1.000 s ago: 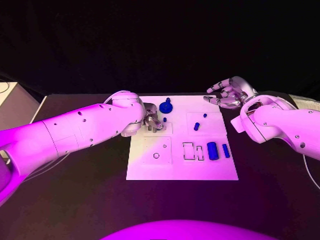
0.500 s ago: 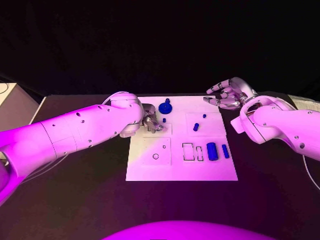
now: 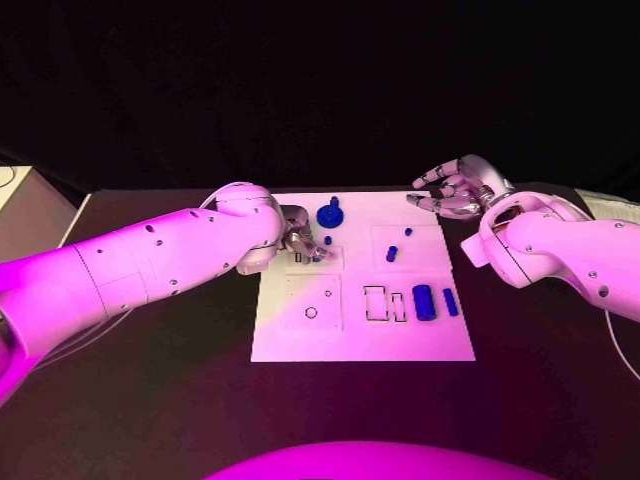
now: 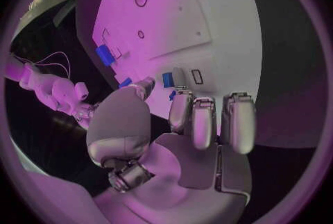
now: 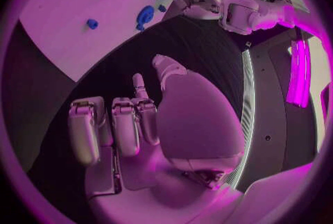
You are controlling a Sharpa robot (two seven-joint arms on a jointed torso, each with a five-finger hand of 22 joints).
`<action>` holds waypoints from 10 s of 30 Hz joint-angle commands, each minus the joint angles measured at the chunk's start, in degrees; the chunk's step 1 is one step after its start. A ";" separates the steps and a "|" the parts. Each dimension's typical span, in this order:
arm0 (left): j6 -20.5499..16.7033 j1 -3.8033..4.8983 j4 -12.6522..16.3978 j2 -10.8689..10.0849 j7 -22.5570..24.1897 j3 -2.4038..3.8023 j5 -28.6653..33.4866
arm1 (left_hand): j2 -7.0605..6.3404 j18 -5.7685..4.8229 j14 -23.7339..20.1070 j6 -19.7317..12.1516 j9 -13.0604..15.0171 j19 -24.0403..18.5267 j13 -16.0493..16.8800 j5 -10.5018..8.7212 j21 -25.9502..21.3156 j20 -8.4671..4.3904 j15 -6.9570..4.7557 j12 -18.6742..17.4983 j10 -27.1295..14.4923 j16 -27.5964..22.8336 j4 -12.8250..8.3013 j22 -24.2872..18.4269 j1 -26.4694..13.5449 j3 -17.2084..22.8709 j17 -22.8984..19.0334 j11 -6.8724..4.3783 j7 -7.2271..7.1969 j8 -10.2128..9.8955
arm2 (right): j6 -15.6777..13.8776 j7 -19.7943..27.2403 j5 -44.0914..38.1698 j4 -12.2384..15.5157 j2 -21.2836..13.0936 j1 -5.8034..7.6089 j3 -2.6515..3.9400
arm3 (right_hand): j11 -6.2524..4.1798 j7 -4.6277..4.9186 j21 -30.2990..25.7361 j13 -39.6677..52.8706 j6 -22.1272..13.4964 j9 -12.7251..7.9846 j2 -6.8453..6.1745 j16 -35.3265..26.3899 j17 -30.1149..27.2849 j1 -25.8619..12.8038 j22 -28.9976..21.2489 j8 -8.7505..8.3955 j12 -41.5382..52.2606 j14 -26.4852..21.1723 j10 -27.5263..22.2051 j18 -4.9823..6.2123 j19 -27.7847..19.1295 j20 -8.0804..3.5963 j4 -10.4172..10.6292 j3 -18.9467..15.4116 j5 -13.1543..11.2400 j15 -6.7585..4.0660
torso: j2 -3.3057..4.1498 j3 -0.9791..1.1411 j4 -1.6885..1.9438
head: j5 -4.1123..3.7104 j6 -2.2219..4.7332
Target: Assemble the parts on the task board
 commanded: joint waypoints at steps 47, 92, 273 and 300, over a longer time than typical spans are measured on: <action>-3.48 -0.92 3.75 -4.25 1.00 5.29 9.98 | 2.43 1.59 4.04 -9.25 -5.21 -7.16 -19.92 -0.13 -5.70 2.98 2.96 -14.86 -13.03 -3.17 -0.09 -4.66 11.31 0.38 9.15 4.08 4.49 -4.35 | 0.72 0.13 -0.58 0.39 -0.67 -0.34 0.01 | 0.37 0.00 -0.22 13.18 -0.59 -0.06 -0.31 -0.16 13.90 -0.75 13.95 0.31 -0.33 5.78 3.74 -0.35 5.32 0.40 0.15 -0.04 -0.02 0.37 | 0.02 -0.02 0.01 | -0.08 0.59; -1.52 -2.02 -0.27 -1.01 0.66 2.82 8.92 | 3.09 1.17 4.82 -6.28 -5.15 -5.55 -18.97 -0.12 -4.72 2.30 1.97 -12.65 -10.89 -1.92 -0.31 -2.63 9.28 -3.37 11.17 2.93 3.17 -3.35 | 0.84 0.13 -0.58 0.35 -0.51 -0.38 0.01 | 0.37 0.00 -0.22 13.18 -0.59 -0.06 -0.31 -0.16 13.90 -0.75 13.95 0.31 -0.33 5.78 3.74 -0.35 5.32 0.40 0.15 -0.04 -0.02 0.37 | 0.05 0.06 0.00 | -0.16 0.02; 11.70 4.22 -9.32 6.04 -1.04 -1.99 11.63 | 6.37 0.41 6.07 -6.23 9.20 -3.12 -12.96 25.53 -2.31 0.69 0.46 -4.04 -5.57 0.19 -25.34 2.09 -2.71 37.94 15.10 1.20 1.65 1.94 | -5.79 8.27 5.16 -1.75 0.90 -0.71 0.00 | 2.21 1.46 -79.03 -51.69 -3.08 0.99 -3.34 -63.97 -37.28 -1.72 -41.89 4.71 -65.76 -16.57 -24.07 9.52 -17.95 2.79 -0.43 11.37 0.82 2.72 | -0.02 0.08 0.07 | 0.33 -0.71; 12.00 3.90 -9.60 5.83 -1.05 -2.41 11.43 | 6.45 0.41 6.07 -6.16 9.30 -3.14 -12.98 25.69 -2.32 0.67 0.45 -4.06 -5.54 0.19 -25.41 2.07 -2.79 37.86 15.10 1.18 1.63 1.88 | -5.22 10.47 8.36 -1.97 0.91 -0.71 0.00 | 4.76 3.62 -84.69 -66.64 -5.87 0.38 -2.80 -79.04 -47.23 -2.15 -56.41 4.49 -73.57 -20.00 -24.36 9.68 -22.54 6.31 -2.55 11.37 1.32 5.93 | 0.02 0.04 0.06 | 0.22 -1.07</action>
